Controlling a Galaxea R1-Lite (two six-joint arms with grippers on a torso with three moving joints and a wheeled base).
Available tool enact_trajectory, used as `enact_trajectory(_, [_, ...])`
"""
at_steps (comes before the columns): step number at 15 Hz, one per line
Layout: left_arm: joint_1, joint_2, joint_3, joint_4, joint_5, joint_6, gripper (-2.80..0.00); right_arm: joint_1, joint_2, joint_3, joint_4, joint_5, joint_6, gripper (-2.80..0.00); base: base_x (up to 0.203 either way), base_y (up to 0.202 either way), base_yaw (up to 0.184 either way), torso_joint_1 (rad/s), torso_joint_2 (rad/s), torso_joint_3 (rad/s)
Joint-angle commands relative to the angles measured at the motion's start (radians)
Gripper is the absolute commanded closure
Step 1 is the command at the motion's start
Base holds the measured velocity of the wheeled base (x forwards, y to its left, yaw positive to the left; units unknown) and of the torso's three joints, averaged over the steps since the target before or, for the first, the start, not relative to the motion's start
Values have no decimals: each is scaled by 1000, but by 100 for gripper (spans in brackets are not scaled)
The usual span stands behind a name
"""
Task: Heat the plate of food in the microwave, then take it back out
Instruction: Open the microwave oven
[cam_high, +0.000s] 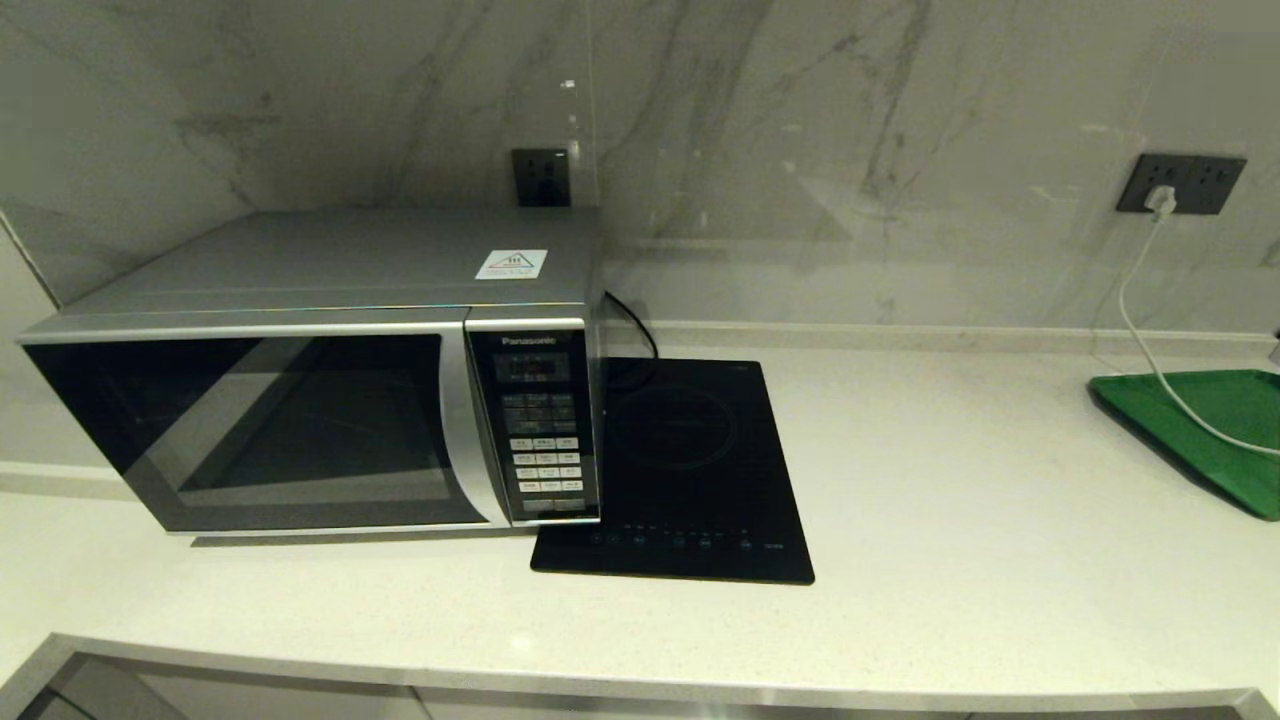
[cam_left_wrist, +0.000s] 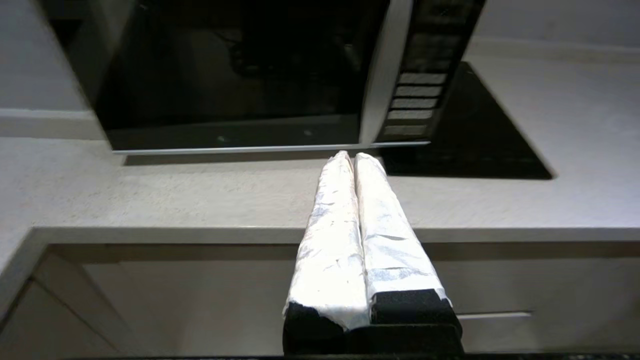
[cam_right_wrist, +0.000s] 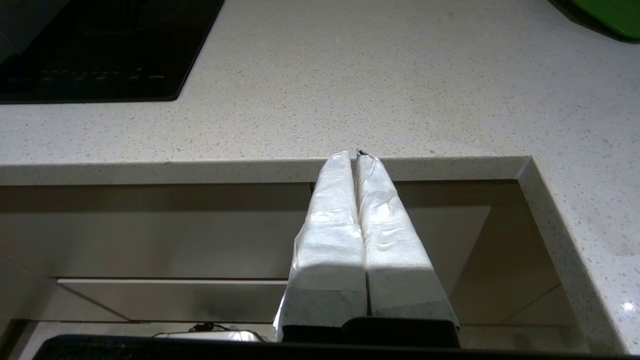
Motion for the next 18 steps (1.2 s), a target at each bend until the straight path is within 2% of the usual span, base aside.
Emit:
enact_trajectory(1, [-59, 337, -204, 134, -70, -82, 0, 0, 2, -1, 2, 0, 0, 0, 0, 0, 0, 0, 0, 0])
enact_trajectory(4, [-208, 571, -247, 246, -218, -153, 0, 0, 2, -1, 2, 0, 0, 0, 0, 0, 0, 0, 0, 0])
enact_trajectory(5, [-243, 627, -234, 261, -260, -148, 0, 0, 2, -1, 2, 0, 0, 0, 0, 0, 0, 0, 0, 0])
enact_trajectory(6, [-285, 663, -191, 272, -298, -112, 0, 0, 2, -1, 2, 0, 0, 0, 0, 0, 0, 0, 0, 0])
enact_trajectory(8, [-308, 675, -135, 277, -398, -69, -6, 0, 2, -1, 2, 0, 0, 0, 0, 0, 0, 0, 0, 0])
enact_trajectory(9, [-307, 677, -125, 278, -441, -65, -280, 0, 2, -1, 2, 0, 0, 0, 0, 0, 0, 0, 0, 0])
enact_trajectory(11, [-301, 684, -95, 259, -502, -56, -280, 1, 2, 0, 2, 0, 0, 0, 0, 0, 0, 0, 0, 0])
enact_trajectory(12, [-300, 685, -76, 215, -524, -45, -280, 0, 2, -1, 2, 0, 0, 0, 0, 0, 0, 0, 0, 0])
enact_trajectory(15, [-295, 694, -22, -33, -598, -26, -280, 0, 2, -1, 2, 0, 0, 0, 0, 0, 0, 0, 0, 0])
enact_trajectory(16, [-287, 731, -25, -86, -604, -18, -280, 0, 2, -1, 2, -2, 0, 0, 0, 0, 0, 0, 0, 0])
enact_trajectory(18, [-220, 856, -76, -203, -618, 25, -280, 0, 2, 1, 2, 0, 0, 0, 0, 0, 0, 0, 0, 0])
